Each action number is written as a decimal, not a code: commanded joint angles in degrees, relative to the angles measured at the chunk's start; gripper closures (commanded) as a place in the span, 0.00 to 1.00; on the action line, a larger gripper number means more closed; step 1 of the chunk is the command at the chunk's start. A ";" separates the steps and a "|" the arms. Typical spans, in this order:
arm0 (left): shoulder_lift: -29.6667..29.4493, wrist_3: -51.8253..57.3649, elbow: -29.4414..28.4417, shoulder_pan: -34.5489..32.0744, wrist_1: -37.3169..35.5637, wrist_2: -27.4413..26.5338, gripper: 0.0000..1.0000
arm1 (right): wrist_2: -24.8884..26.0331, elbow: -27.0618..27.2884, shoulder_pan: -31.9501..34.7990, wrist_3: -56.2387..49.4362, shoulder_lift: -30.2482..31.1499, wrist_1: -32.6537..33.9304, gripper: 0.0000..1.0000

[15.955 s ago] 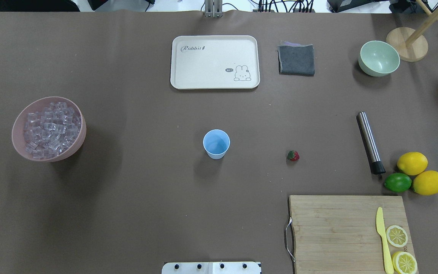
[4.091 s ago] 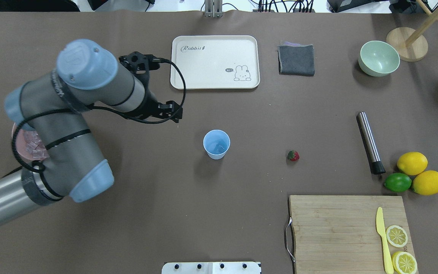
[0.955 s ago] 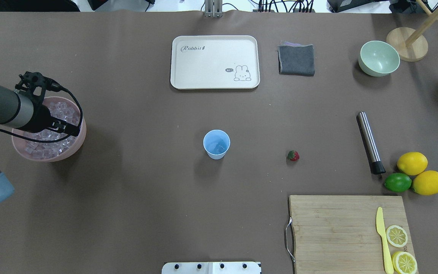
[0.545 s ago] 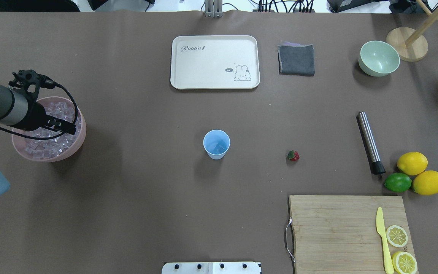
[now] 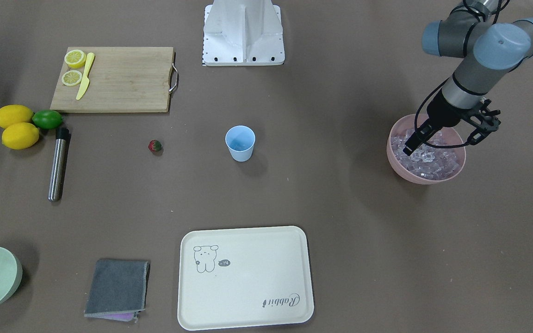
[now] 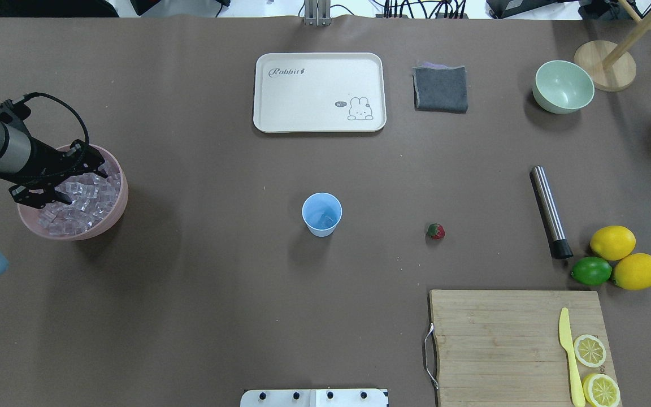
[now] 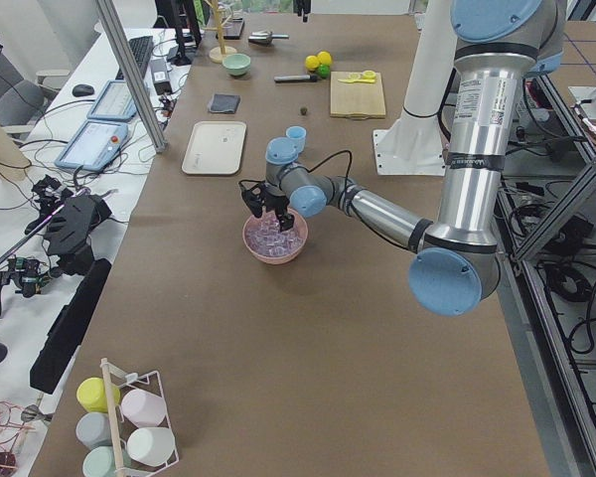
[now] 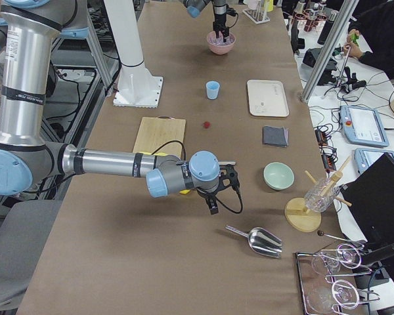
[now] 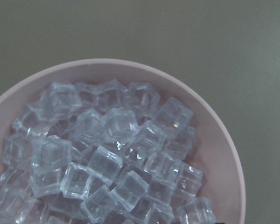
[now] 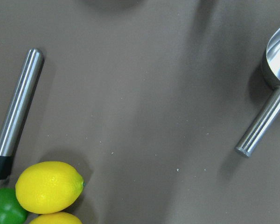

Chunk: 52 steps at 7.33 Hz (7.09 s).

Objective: Mash ice and strawberries in cup
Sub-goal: 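Close the left gripper on another ice cube in the bowl, then lift the held ice cube out of the bowl with the left gripper, then carry the ice cube with the left gripper over the light blue cup, then open the left gripper to drop the ice cube into the cup, then move the left gripper back to the ice bowl and lower it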

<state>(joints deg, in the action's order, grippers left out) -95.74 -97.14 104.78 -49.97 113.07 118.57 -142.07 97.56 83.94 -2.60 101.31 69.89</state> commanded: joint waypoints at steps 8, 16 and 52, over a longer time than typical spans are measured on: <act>0.29 -26.68 1.57 6.55 -5.57 -7.65 0.14 | -0.05 6.04 0.00 -0.21 5.29 -0.01 0.00; 1.79 -26.97 2.54 8.84 -5.58 -8.18 1.00 | -0.05 7.82 0.09 -0.12 6.62 -0.01 0.00; -2.89 16.27 5.09 -0.83 -9.82 3.26 0.22 | -1.63 5.18 -0.09 0.14 6.44 0.08 0.00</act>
<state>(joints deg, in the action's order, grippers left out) -101.84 -82.05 109.71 -50.76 100.49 123.46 -143.70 102.74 83.85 -2.46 107.76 69.96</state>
